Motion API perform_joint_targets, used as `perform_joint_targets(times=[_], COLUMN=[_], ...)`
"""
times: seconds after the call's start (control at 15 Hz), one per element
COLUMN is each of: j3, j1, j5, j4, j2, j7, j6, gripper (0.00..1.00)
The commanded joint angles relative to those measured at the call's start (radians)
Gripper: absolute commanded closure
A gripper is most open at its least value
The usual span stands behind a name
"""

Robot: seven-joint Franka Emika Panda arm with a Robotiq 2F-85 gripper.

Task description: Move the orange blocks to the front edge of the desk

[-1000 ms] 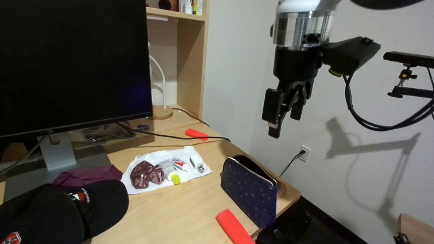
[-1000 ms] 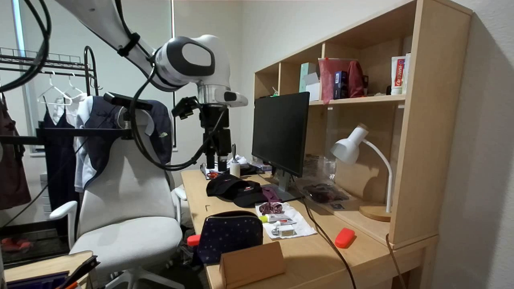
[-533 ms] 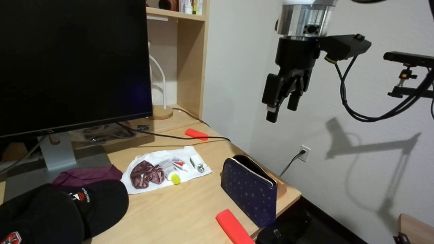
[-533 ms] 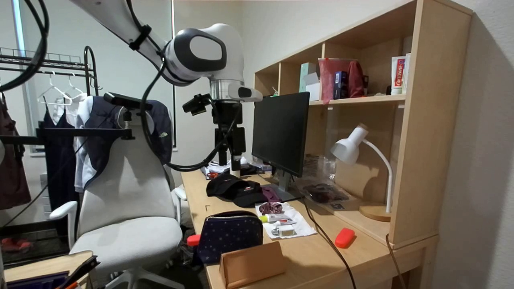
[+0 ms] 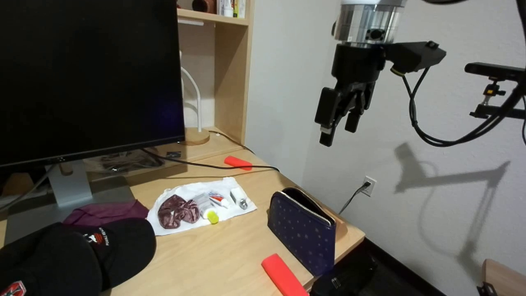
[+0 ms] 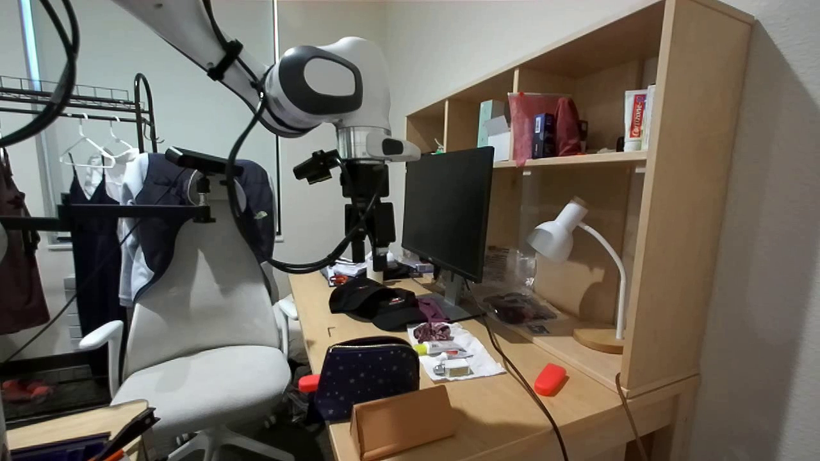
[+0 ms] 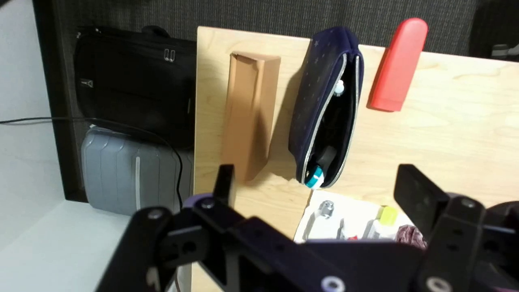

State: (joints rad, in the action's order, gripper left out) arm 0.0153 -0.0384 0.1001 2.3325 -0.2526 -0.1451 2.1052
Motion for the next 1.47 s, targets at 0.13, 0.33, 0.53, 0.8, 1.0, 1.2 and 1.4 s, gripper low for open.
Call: perform_joint_targets(times=[0.13, 0.33, 0.53, 0.8, 1.0, 1.2, 1.4], j3=[0.034, 0.039, 0.027, 0.028, 0.027, 0.019, -0.01], j1=[0.037, 0.047, 0.059, 0.05, 0.051, 0.058, 0.093], j5=[0.0, -0.038, -0.035, -0.007, -0.006, -0.016, -0.037], j4=[-0.234, -0.406, -0.594, -0.634, -0.7, -0.719, -0.809], j2=[0.27, 0.45, 0.629, 0.678, 0.738, 0.749, 0.85], j7=[0.183, 0.281, 0.313, 0.264, 0.264, 0.283, 0.387], j6=[0.151, 0.161, 0.151, 0.161, 0.158, 0.142, 0.125], gripper=[0.0, 0.0, 0.0, 0.0, 0.0, 0.0, 0.0])
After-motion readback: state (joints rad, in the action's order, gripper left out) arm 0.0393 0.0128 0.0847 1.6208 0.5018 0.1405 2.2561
